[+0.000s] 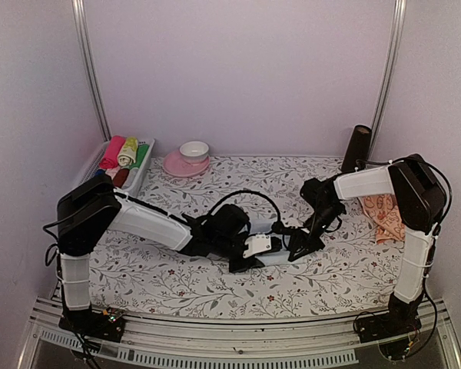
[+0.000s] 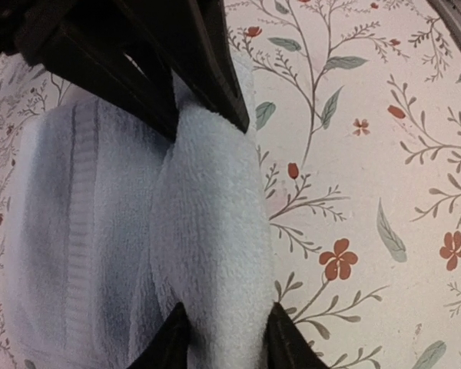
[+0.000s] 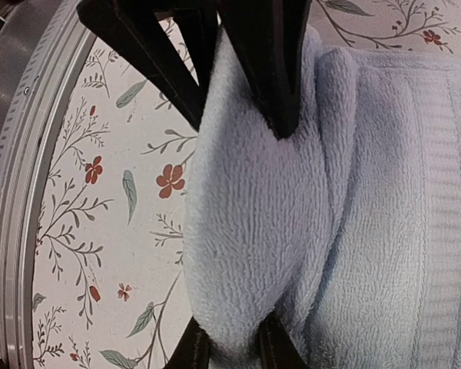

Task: Roll the towels
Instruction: Roll the towel at the center of the board.

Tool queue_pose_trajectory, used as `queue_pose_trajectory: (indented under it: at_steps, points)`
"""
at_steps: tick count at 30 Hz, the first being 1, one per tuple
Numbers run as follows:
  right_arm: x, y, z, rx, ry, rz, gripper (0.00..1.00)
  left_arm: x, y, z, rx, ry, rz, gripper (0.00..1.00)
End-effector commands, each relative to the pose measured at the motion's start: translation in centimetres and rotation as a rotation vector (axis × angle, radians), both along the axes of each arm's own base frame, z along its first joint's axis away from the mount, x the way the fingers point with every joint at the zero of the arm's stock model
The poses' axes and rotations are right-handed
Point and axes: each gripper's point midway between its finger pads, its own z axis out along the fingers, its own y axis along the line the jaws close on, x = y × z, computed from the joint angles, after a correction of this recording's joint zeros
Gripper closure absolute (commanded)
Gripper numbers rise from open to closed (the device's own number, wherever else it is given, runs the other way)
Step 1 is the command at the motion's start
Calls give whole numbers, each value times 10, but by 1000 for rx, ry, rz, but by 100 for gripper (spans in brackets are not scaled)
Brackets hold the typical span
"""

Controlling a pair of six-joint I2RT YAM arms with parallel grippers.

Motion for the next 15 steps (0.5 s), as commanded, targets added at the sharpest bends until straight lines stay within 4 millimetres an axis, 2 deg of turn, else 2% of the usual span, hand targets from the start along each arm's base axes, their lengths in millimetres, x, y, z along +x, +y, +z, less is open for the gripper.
queue_pose_trajectory:
  at_steps: [1,5,10,15]
  points:
    - [-2,-14,-16,-84,9,-20,82,-4,4,-24,71,28,18,74]
    - [10,-15,6,-22,-124,-35,65,-7,6,-31,92,84,25,78]
    - [19,-16,36,73,-343,-34,48,-7,12,-33,81,233,49,78]
    - [13,-16,61,165,-496,0,42,3,18,-29,41,388,88,77]
